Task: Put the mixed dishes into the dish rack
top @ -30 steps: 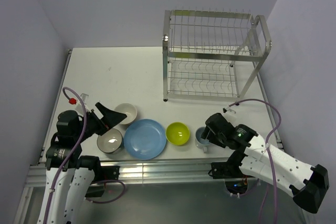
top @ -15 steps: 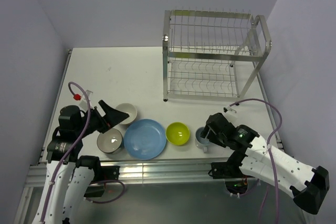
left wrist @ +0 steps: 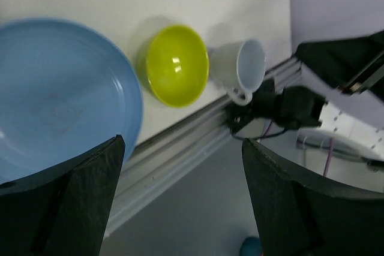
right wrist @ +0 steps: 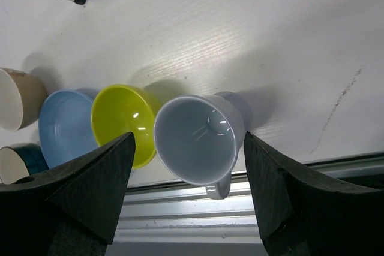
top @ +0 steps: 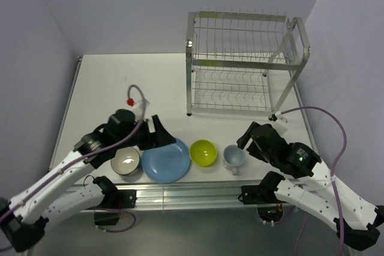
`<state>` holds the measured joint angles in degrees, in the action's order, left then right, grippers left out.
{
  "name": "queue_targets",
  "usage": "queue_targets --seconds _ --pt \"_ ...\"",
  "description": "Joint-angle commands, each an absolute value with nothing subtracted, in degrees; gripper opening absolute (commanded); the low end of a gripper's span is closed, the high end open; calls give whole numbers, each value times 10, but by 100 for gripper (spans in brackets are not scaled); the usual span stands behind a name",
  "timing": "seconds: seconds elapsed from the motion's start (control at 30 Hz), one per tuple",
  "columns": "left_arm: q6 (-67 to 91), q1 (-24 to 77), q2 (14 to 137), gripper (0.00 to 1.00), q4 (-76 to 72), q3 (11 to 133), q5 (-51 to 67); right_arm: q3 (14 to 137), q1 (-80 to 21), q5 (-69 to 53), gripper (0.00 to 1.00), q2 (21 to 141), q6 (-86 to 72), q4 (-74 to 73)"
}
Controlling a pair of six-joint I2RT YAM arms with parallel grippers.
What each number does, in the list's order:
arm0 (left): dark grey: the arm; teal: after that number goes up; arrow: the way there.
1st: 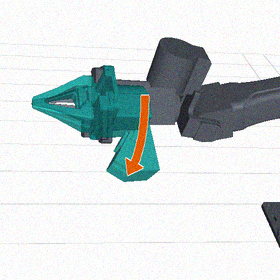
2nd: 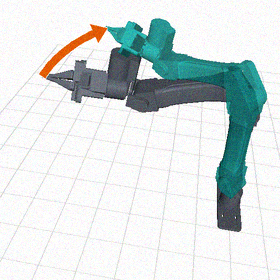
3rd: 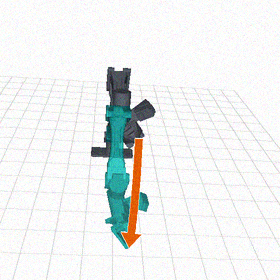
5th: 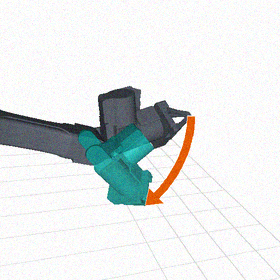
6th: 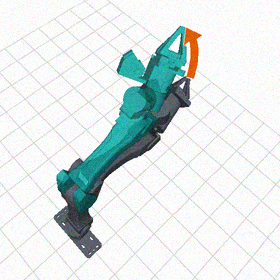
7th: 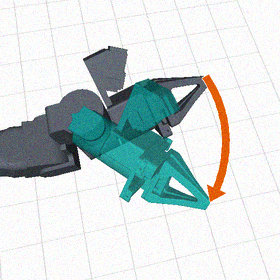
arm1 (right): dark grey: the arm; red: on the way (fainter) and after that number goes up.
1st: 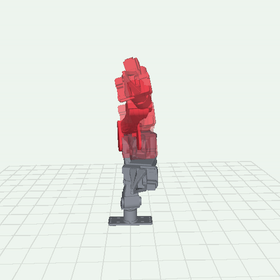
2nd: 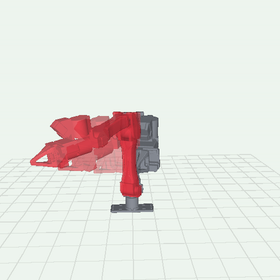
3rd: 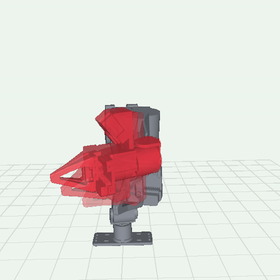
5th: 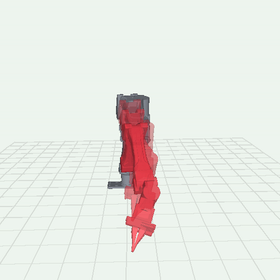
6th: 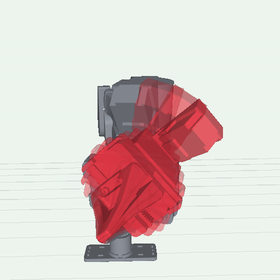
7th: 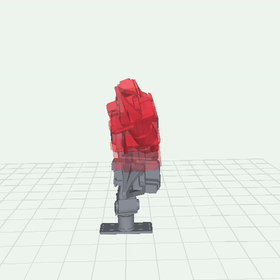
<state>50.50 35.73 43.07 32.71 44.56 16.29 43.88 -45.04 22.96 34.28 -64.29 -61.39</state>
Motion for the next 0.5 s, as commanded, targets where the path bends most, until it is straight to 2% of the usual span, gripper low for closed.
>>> queue_targets --seconds 0.0,0.03,0.13,0.47 --pt "553 485 502 86 280 495 4 474 -454 271 80 338 -651 -664" --pt "560 549 526 86 279 507 -30 481 -454 275 80 338 -651 -668" --pt "577 629 627 86 290 568 -104 490 -454 276 80 333 -650 -678" --pt "594 688 801 84 288 683 -156 498 -454 274 81 286 -654 -713"
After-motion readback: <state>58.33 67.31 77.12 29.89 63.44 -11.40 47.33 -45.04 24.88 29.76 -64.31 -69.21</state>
